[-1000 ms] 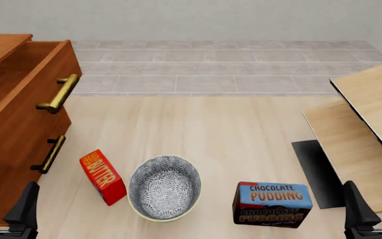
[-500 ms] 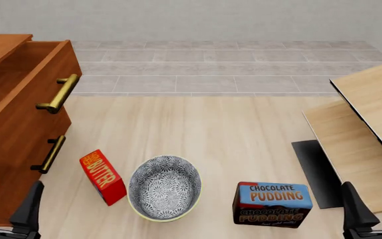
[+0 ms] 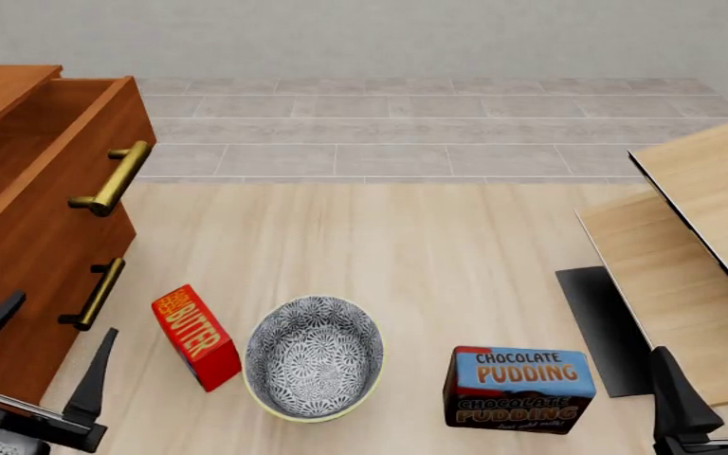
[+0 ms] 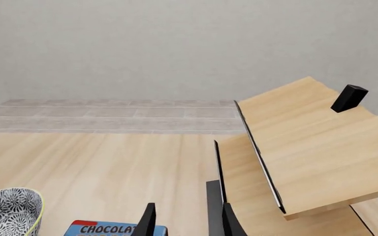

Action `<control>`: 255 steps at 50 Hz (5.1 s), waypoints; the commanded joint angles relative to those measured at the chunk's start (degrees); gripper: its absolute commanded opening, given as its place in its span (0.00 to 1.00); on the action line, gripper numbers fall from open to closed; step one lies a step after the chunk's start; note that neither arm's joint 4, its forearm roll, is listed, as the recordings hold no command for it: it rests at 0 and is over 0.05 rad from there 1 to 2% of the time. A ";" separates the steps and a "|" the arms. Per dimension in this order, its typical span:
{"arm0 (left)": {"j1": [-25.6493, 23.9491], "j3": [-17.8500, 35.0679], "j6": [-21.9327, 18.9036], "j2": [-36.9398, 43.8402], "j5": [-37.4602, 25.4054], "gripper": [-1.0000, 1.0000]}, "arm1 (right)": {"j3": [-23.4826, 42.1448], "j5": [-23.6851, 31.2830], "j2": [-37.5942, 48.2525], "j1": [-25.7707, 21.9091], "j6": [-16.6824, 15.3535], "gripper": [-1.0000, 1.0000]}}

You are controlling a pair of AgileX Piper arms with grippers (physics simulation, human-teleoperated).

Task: Close the top drawer of the cabinet.

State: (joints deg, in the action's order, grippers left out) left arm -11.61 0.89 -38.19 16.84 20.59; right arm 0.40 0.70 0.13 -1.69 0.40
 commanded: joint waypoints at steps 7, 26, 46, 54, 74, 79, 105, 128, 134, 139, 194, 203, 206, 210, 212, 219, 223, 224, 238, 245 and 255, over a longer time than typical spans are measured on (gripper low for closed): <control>-2.30 -0.29 -16.73 19.65 23.27 1.00 | 0.08 0.14 -0.07 0.13 0.12 1.00; -3.80 2.12 -28.97 38.23 39.51 1.00 | 0.27 0.46 -0.11 0.28 0.30 1.00; 1.32 7.69 -37.16 53.42 49.19 1.00 | -0.23 0.62 -0.11 0.75 0.34 1.00; 2.69 9.32 -39.85 55.44 49.30 1.00 | -0.34 0.92 -0.11 0.52 0.20 1.00; 4.98 13.59 -45.28 60.33 49.30 1.00 | -0.34 1.78 -0.10 0.26 -0.52 1.00; 5.69 14.17 -44.78 60.64 49.30 1.00 | -0.35 1.97 -0.11 0.14 -0.54 1.00; 9.05 19.41 -46.24 66.61 49.30 1.00 | -0.39 2.17 -0.12 -0.39 -0.78 1.00; 12.19 20.98 -45.92 68.81 49.31 1.00 | -0.39 2.16 -0.12 -0.41 -0.76 1.00; 12.75 20.55 -45.67 68.39 49.31 1.00 | -0.39 2.22 -0.12 -0.27 -0.85 1.00; 13.29 20.46 -45.53 68.27 49.31 1.00 | -0.39 2.15 -0.12 -0.35 -0.85 1.00; 17.91 20.78 -45.53 68.98 49.31 1.00 | -0.35 2.71 -0.11 -0.99 -1.16 1.00; 18.83 21.31 -45.15 69.63 49.31 1.00 | -0.34 2.76 -0.11 -0.95 -1.32 1.00; 19.00 21.45 -45.20 69.71 49.31 1.00 | -0.34 2.73 -0.11 -1.09 -1.50 1.00; 19.42 21.40 -45.13 69.81 49.31 1.00 | -0.37 2.83 -0.11 -1.63 -1.83 1.00; 19.47 21.38 -45.17 69.91 49.31 1.00 | -0.37 2.85 -0.11 -1.81 -1.92 1.00; 19.84 21.64 -45.15 70.54 49.31 1.00 | -0.36 2.86 -0.11 -2.16 -1.79 1.00; 20.21 21.72 -45.08 70.54 49.31 1.00 | -0.36 2.75 -0.11 -2.32 -1.98 1.00; 20.21 21.73 -45.08 70.55 49.31 1.00 | -0.36 2.70 -0.11 -2.33 -1.98 1.00; 21.85 21.95 -44.45 70.70 49.31 1.00 | -0.37 2.68 -0.11 -2.10 -1.99 1.00; 22.21 21.87 -44.16 70.78 49.31 1.00 | -0.38 2.78 -0.11 -2.17 -1.90 1.00; 23.24 22.05 -44.01 70.88 49.31 1.00 | -0.39 3.08 -0.11 -2.16 -1.66 1.00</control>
State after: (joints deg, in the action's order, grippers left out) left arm 9.67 23.53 -82.52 86.13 69.91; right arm 0.02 3.56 0.01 -3.83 -1.37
